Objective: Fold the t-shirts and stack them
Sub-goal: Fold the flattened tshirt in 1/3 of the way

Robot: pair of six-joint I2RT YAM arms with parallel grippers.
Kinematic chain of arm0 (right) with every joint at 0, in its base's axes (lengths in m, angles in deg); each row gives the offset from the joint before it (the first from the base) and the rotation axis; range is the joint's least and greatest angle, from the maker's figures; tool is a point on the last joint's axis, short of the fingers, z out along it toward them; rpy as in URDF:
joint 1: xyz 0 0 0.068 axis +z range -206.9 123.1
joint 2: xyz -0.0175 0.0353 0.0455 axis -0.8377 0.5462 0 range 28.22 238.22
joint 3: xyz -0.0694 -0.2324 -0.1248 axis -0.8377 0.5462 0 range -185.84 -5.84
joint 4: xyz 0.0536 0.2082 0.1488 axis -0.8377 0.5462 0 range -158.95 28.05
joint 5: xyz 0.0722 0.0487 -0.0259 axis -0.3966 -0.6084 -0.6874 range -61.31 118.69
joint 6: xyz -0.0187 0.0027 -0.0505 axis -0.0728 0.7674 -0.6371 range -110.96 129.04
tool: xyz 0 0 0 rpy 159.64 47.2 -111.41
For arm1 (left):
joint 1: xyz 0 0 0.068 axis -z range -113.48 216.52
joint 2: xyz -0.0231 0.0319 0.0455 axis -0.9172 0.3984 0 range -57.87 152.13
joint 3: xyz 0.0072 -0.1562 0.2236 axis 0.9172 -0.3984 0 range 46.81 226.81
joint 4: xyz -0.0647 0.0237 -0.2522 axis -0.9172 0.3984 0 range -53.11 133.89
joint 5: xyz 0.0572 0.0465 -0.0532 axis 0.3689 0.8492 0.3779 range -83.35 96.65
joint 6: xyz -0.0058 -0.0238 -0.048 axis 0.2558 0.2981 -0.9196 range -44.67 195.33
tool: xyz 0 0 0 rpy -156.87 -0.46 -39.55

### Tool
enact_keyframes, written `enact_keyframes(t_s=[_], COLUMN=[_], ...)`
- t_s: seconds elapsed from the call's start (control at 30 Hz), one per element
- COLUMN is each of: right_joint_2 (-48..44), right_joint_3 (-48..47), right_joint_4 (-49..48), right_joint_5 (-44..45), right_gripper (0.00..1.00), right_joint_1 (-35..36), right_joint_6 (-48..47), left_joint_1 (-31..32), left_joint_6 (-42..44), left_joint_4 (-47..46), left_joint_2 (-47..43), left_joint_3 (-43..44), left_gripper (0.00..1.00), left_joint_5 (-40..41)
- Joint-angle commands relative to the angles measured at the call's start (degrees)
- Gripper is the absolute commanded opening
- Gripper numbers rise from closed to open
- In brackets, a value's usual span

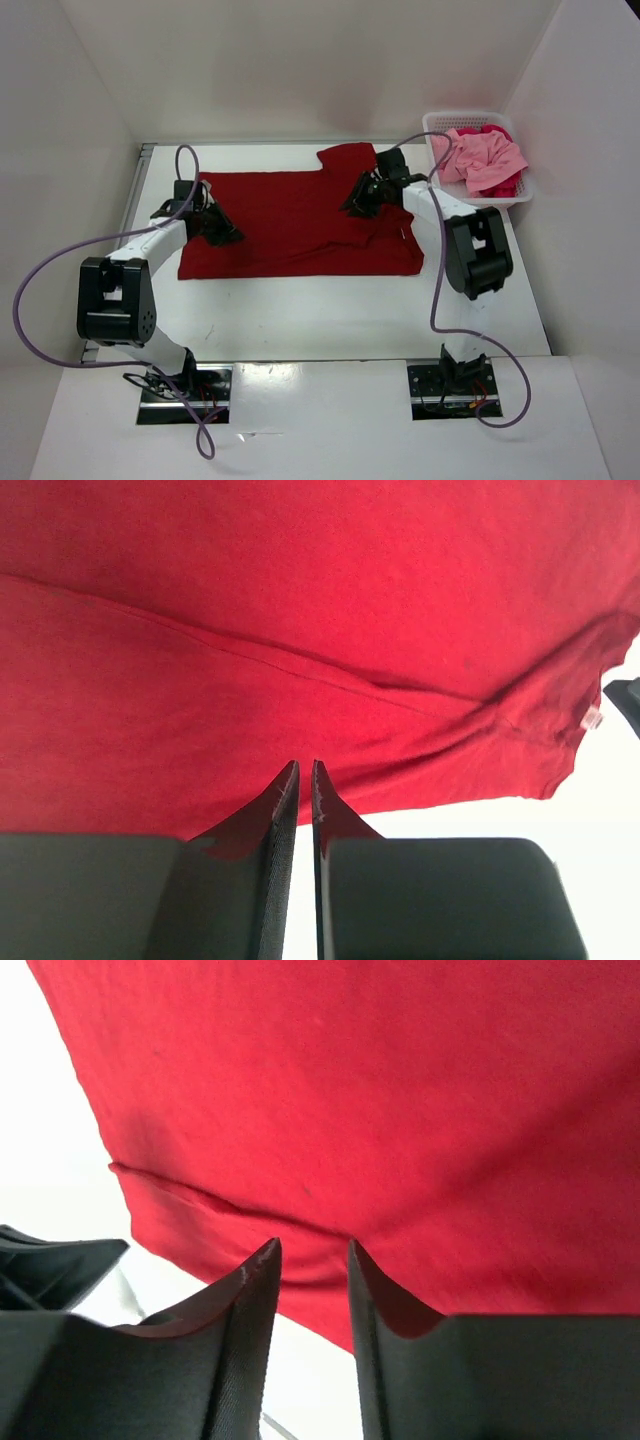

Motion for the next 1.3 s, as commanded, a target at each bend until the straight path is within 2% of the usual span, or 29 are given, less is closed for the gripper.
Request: enact_keyframes(t_s=[0.0, 0.03, 0.17, 0.27, 0.3, 0.47, 0.8, 0.9, 1.07, 1.17, 1.27], right_joint_2=[-10.0, -12.0, -16.0, -16.0, -16.0, -13.9, -6.7, -6.0, -6.0, -4.7, -4.1], right_joint_3=[6.7, 10.0, 17.6, 20.0, 20.6, 21.3, 16.2, 15.0, 14.0, 12.6, 11.1], right_joint_4=[1.8, 1.8, 1.6, 0.3, 0.3, -0.9, -2.1, -2.1, -1.5, -0.5, -0.5], right_joint_5=[9.6, 12.5, 16.0, 16.0, 16.0, 16.0, 13.2, 11.8, 11.2, 10.2, 8.7], right_gripper=[0.34, 0.28, 0.27, 0.35, 0.41, 0.42, 0.42, 0.3, 0.22, 0.12, 0.09], right_joint_1=[0.3, 0.3, 0.3, 0.3, 0.3, 0.3, 0.3, 0.3, 0.3, 0.3, 0.3], right_joint_6=[-3.6, -3.6, -4.1, -4.1, -4.1, -4.1, -4.6, -4.6, -4.6, -5.2, -5.2], left_joint_1=[1.5, 1.5, 1.5, 1.5, 1.5, 1.5, 1.5, 1.5, 1.5, 1.5, 1.5], left_joint_6=[1.4, 1.4, 2.0, 2.6, 2.6, 3.1, 3.1, 2.6, 2.6, 2.6, 2.6], left_joint_4=[0.3, 0.3, 0.3, 0.3, 0.3, 0.3, 0.3, -0.2, -0.2, -0.7, -0.7], left_joint_2=[-1.8, -1.8, -2.3, -2.3, -2.3, -1.8, -1.2, -1.2, -0.7, -0.7, -0.2], left_joint_3=[-1.0, -1.1, -2.4, -2.9, -2.9, -2.9, -3.4, -3.4, -3.4, -3.4, -3.4], left_gripper=[0.16, 0.16, 0.16, 0.16, 0.16, 0.16, 0.16, 0.16, 0.16, 0.16, 0.16], left_joint_5=[0.7, 0.7, 0.7, 1.3, 1.3, 1.3, 0.2, 0.2, 0.2, -0.3, -0.3])
